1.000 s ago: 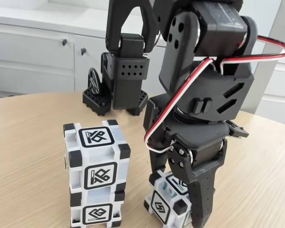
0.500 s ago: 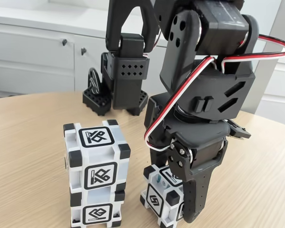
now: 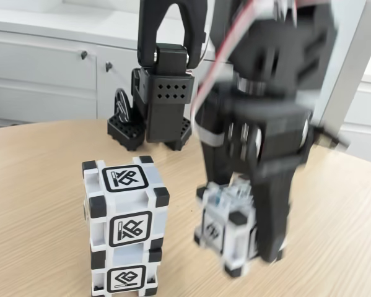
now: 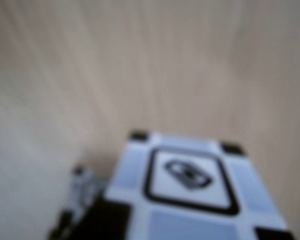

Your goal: Stack cubes from left to right.

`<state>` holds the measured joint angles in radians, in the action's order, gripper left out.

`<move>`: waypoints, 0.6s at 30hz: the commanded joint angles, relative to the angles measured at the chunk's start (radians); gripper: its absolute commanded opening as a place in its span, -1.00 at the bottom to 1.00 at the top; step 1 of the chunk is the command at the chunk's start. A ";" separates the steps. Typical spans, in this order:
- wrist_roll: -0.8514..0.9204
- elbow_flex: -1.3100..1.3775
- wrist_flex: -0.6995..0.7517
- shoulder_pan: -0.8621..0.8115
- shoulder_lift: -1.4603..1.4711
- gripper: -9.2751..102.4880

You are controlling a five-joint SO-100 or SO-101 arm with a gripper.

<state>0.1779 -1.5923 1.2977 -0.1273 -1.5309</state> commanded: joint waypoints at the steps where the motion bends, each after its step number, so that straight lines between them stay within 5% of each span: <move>1: -0.035 0.025 0.002 -0.009 -0.152 -0.57; 10: -0.078 0.160 0.018 -0.025 -0.293 -0.55; 18: -0.015 0.321 0.221 -0.176 -0.295 -0.56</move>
<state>0.1427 -1.3698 1.4726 -0.2638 -1.7840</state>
